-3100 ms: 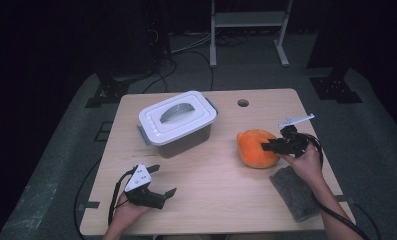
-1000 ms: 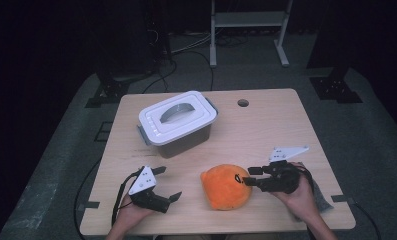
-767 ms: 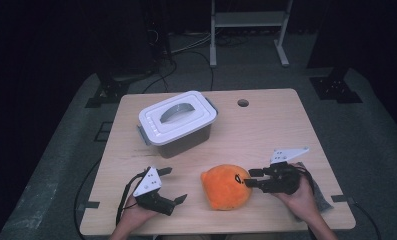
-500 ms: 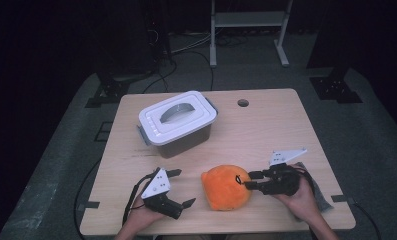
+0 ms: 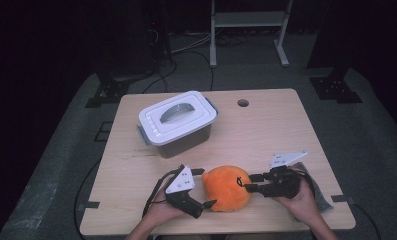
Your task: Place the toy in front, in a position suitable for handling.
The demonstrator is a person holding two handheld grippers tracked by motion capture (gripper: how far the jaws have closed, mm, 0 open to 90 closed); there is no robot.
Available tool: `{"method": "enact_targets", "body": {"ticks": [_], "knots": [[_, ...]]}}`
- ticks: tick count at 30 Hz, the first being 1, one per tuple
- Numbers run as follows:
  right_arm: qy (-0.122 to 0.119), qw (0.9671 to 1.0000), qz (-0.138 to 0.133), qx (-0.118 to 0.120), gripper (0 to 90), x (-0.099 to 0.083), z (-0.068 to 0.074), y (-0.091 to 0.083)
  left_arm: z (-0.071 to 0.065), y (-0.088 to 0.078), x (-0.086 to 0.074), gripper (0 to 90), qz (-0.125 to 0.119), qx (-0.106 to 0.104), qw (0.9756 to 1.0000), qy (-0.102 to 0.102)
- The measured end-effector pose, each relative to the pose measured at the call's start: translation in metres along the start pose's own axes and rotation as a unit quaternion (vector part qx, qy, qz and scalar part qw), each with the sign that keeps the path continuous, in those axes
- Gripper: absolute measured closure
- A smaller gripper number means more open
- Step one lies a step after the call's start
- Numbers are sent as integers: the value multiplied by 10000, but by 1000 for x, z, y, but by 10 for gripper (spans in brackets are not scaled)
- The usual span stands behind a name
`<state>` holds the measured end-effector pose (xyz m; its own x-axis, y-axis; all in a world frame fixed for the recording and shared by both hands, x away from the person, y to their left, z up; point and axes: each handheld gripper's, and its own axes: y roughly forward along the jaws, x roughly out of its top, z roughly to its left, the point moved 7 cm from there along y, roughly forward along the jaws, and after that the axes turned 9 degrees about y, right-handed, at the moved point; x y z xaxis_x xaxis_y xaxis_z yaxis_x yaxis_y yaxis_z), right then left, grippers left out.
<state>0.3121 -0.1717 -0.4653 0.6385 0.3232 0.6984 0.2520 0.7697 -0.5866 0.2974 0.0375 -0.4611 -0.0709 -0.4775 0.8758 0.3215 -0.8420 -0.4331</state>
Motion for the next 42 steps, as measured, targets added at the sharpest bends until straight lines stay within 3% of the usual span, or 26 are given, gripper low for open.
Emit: {"method": "enact_targets", "body": {"ticks": [6,17,19,23,27,36,42], "knots": [[16,10000,-23,20,541,-1,1,1,2,20,-3,24,189,28,9998,45],[20,10000,-26,51,540,-2,3,4,1,28,-8,0,274,4,9996,77],[40,10000,-29,67,540,-2,4,4,2,26,-9,102,355,19,9992,169],[75,9998,-26,158,545,1,9,5,7,17,-9,286,346,-149,9993,37],[56,9997,36,250,542,6,16,8,11,9,-10,340,416,-228,9989,34],[-142,9991,223,343,530,11,30,28,20,-14,-16,339,532,-336,9980,54],[-189,9994,118,263,458,12,26,19,19,-13,-17,283,422,-318,9986,101]]}}
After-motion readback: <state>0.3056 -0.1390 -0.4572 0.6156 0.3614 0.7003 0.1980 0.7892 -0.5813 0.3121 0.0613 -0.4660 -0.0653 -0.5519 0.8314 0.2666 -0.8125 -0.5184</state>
